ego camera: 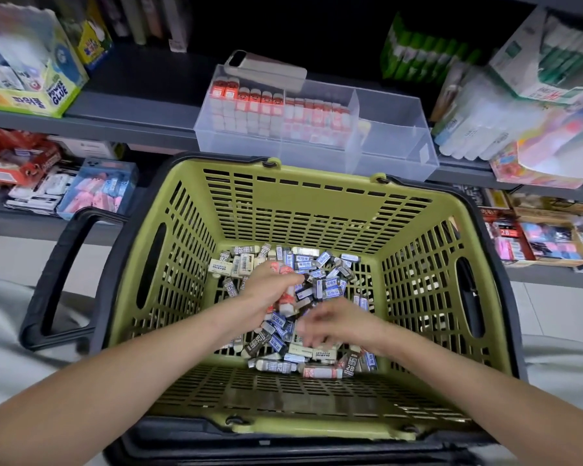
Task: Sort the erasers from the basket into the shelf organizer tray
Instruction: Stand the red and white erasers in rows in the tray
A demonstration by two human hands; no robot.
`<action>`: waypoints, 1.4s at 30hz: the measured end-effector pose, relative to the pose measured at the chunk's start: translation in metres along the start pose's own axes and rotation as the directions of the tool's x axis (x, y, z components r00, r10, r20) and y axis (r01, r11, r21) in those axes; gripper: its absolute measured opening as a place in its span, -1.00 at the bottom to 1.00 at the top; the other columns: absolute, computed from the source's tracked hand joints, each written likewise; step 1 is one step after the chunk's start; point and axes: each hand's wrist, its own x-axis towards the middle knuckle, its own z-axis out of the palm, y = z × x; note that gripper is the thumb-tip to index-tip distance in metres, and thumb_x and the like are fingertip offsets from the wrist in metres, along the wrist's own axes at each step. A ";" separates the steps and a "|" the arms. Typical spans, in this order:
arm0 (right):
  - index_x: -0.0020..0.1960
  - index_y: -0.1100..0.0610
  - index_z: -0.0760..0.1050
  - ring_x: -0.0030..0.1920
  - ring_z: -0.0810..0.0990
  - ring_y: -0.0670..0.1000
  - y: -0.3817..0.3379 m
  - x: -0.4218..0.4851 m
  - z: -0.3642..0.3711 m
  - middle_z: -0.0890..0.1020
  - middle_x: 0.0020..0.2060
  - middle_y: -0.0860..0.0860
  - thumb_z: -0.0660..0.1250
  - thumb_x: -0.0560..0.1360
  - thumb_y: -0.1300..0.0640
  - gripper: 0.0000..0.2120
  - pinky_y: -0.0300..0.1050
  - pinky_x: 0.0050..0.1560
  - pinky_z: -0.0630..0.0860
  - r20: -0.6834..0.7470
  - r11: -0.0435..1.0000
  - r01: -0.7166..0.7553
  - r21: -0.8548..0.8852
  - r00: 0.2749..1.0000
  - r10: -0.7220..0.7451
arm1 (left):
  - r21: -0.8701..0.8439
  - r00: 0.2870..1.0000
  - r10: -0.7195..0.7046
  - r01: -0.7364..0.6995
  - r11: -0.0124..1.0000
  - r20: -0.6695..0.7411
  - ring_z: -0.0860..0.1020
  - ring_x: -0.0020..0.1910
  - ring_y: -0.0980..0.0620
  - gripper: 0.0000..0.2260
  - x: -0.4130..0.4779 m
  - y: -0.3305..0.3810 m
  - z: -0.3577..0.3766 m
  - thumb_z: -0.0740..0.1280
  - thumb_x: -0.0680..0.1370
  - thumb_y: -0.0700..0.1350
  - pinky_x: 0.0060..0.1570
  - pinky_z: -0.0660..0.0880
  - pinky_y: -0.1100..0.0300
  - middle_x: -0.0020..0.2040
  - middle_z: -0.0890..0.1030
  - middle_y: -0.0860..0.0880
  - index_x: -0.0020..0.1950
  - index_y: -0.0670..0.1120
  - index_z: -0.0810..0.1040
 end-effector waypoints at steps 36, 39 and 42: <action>-0.11 0.13 0.52 -0.16 0.64 -0.07 -0.021 -0.016 -0.059 0.65 -0.19 0.01 0.42 0.37 0.34 -0.82 -0.25 -0.08 0.53 -0.208 0.977 -0.130 -0.171 0.974 0.093 | -0.172 0.976 0.042 -0.005 0.985 0.212 0.67 -0.34 0.05 -0.74 -0.006 0.036 -0.006 0.47 0.35 -0.10 -0.46 0.53 0.25 -0.22 0.71 -0.07 -0.04 -0.16 0.54; -0.14 0.17 0.58 -0.23 0.64 -0.12 -0.060 -0.028 -0.074 0.67 -0.26 0.01 0.45 0.35 0.36 -0.84 -0.30 -0.13 0.55 -0.292 0.993 0.119 -0.002 0.950 -0.114 | -0.267 0.971 0.145 -0.091 0.959 0.192 0.67 -0.34 0.03 -0.72 -0.015 0.064 -0.012 0.46 0.31 -0.07 -0.44 0.55 0.22 -0.19 0.71 -0.11 -0.06 -0.18 0.57; -0.11 0.12 0.61 -0.24 0.62 -0.12 -0.098 -0.031 -0.088 0.68 -0.26 -0.03 0.40 0.39 0.35 -0.83 -0.31 -0.21 0.55 -0.433 0.907 0.366 0.208 0.866 -0.250 | -0.323 0.948 0.286 -0.228 0.918 0.142 0.67 -0.33 -0.02 -0.69 -0.027 0.089 -0.021 0.46 0.33 -0.09 -0.41 0.56 0.21 -0.16 0.70 -0.17 -0.01 -0.19 0.52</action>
